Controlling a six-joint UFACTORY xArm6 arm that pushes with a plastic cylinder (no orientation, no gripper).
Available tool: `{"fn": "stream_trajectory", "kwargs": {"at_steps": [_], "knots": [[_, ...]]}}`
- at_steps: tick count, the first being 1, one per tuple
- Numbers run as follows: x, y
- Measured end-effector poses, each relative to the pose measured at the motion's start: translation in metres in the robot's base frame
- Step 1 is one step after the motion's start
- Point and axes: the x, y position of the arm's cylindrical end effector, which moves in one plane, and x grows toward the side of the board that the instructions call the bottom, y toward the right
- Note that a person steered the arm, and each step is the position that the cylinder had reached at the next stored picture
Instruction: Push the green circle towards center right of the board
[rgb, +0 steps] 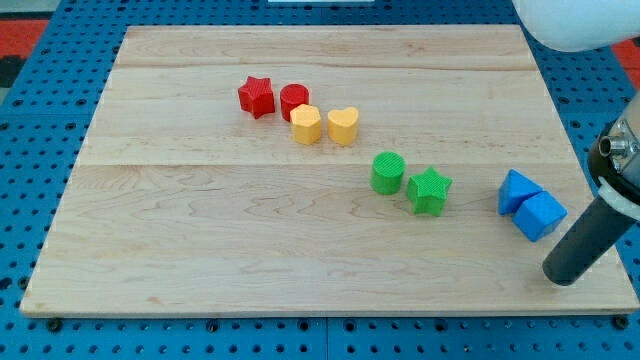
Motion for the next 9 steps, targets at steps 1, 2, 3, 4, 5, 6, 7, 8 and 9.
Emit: {"fn": "stream_trajectory", "kwargs": {"at_steps": [1, 2, 3, 4, 5, 6, 7, 8, 9], "knots": [[0.006, -0.001], [0.024, 0.007], [0.031, 0.002], [0.022, -0.030], [0.016, -0.124], [-0.015, -0.230], [-0.068, -0.250], [-0.095, -0.232], [-0.095, -0.232]]}}
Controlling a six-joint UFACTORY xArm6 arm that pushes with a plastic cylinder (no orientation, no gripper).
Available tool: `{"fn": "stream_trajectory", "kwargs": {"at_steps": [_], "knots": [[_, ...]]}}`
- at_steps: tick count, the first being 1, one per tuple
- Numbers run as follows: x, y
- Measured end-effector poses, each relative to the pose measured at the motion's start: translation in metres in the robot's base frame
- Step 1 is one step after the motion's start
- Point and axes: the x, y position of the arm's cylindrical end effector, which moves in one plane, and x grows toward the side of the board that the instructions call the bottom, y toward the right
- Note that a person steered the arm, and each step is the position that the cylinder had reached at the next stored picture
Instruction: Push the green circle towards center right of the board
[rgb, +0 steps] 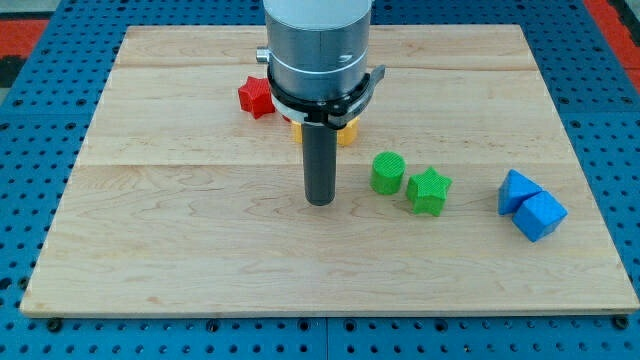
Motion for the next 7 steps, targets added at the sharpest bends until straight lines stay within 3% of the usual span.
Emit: {"fn": "stream_trajectory", "kwargs": {"at_steps": [1, 2, 5, 6, 7], "knots": [[0.000, 0.010], [-0.024, 0.071], [-0.068, 0.110], [-0.106, 0.203], [-0.119, 0.134]]}}
